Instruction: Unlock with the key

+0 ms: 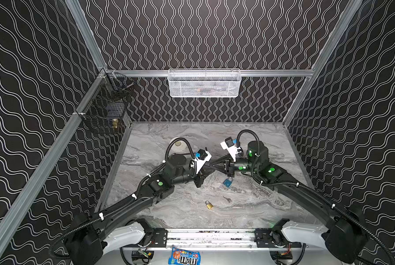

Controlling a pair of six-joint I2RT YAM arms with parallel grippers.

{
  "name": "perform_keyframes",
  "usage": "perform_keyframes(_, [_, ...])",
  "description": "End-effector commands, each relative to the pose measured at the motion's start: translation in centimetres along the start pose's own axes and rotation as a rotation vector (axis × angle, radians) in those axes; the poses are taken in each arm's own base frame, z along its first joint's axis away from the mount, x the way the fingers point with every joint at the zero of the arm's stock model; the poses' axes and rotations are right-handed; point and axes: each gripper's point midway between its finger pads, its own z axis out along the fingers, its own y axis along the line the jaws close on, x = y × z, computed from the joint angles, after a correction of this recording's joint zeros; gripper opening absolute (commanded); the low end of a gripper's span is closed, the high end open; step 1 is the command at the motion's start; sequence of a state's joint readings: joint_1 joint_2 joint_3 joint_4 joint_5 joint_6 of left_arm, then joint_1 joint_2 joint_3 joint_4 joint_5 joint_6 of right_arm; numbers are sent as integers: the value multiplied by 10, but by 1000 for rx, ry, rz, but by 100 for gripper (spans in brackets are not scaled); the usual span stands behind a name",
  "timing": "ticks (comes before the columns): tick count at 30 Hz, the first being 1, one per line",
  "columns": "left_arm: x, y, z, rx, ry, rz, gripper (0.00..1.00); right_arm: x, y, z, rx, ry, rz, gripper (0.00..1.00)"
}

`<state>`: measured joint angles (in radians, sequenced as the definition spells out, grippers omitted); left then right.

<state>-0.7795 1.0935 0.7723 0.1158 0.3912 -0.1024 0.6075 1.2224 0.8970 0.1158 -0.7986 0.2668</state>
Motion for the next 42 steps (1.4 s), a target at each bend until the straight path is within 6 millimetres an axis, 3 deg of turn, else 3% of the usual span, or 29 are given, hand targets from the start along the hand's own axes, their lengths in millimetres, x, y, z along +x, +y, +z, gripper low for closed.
perform_keyframes(1, [-17, -3, -2, 13, -55, 36, 0, -1, -10, -2, 50, -12, -12, 10])
perform_keyframes(13, [-19, -2, -1, 7, -59, 27, 0, -5, -4, -4, 27, -36, -2, 0])
perform_keyframes(14, [-19, -1, -2, 0, -59, 26, 8, -6, -3, -5, 23, -44, 4, 0])
perform_keyframes(17, [-15, 4, -5, -31, -45, 5, 43, -13, -11, -12, 47, -85, 56, 0])
perform_keyframes(19, [-11, 5, -8, -43, -36, -24, 55, -18, -22, -19, 78, -129, 123, 0])
perform_keyframes(22, [-8, 6, -15, -66, -55, -90, 64, -23, -20, -22, 34, -160, 164, 0])
perform_keyframes(25, [-17, 20, -30, -167, -115, -212, 66, -30, -24, -26, 71, -203, 206, 0])
perform_keyframes(32, [-68, 37, -58, -170, -498, -633, 66, -43, -38, -36, 142, -360, 304, 0])
perform_keyframes(36, [-80, 40, -56, -144, -581, -806, 59, -48, -33, -37, 124, -436, 321, 0])
perform_keyframes(42, [-87, 27, -40, -114, -604, -862, 53, -58, -23, -39, 119, -550, 368, 0])
